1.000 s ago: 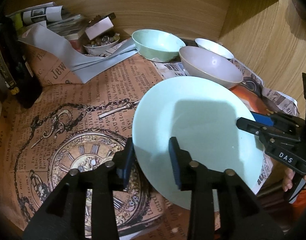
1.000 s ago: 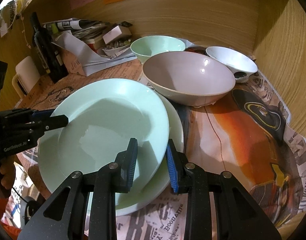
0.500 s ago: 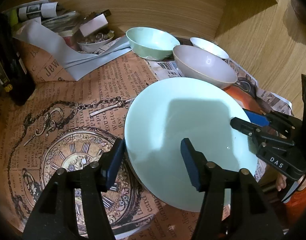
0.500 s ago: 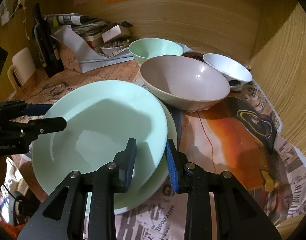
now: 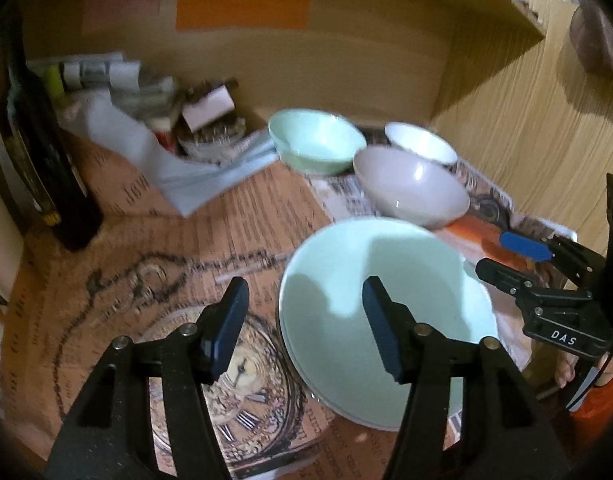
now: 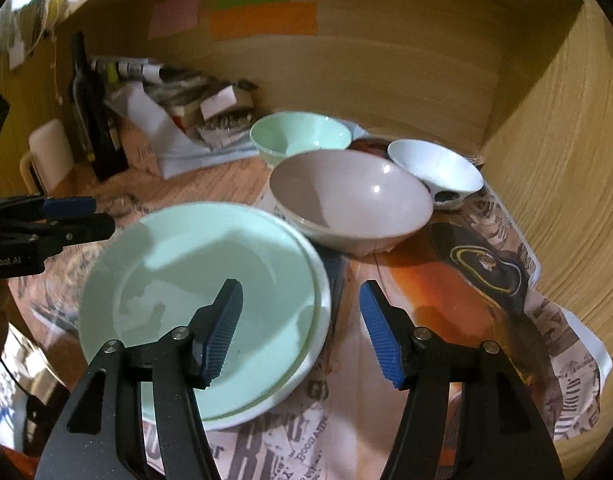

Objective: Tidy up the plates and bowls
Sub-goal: 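Move the left tool to the mauve bowl and grip its rim, then lift the mauve bowl with the left tool and carry it beside the wine bottle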

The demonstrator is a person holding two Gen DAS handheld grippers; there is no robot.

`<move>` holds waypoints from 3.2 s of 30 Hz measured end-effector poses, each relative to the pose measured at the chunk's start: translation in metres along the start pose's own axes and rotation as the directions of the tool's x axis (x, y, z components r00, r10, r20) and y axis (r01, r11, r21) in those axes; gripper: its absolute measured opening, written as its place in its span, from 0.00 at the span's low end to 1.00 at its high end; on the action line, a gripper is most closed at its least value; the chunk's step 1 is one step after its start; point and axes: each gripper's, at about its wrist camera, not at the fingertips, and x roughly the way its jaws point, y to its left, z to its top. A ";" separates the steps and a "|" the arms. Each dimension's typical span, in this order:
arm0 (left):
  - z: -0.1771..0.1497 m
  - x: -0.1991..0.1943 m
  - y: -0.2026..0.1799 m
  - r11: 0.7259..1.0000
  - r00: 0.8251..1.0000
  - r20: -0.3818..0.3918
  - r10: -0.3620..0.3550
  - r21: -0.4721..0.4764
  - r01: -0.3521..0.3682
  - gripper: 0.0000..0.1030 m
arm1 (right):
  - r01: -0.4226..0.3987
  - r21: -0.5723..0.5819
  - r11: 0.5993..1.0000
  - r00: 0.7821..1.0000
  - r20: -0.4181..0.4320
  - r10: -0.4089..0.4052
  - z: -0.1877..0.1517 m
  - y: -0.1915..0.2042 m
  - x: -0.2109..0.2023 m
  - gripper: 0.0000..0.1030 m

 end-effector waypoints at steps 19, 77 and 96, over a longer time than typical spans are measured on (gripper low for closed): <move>0.078 0.017 -0.039 0.990 0.986 0.166 -0.013 0.144 -0.011 0.87 | -0.020 0.160 0.987 0.985 0.171 -0.007 0.051 -0.052 -0.010 0.65; 0.102 0.152 -0.054 0.985 0.970 -0.211 -0.120 0.094 0.142 0.15 | -0.062 0.295 0.954 0.998 -0.013 0.069 0.052 -0.106 0.081 0.19; 0.084 0.045 -0.033 0.995 0.998 0.007 -0.068 0.073 0.067 0.15 | -0.129 0.199 0.972 0.990 0.074 0.116 0.067 -0.053 0.034 0.19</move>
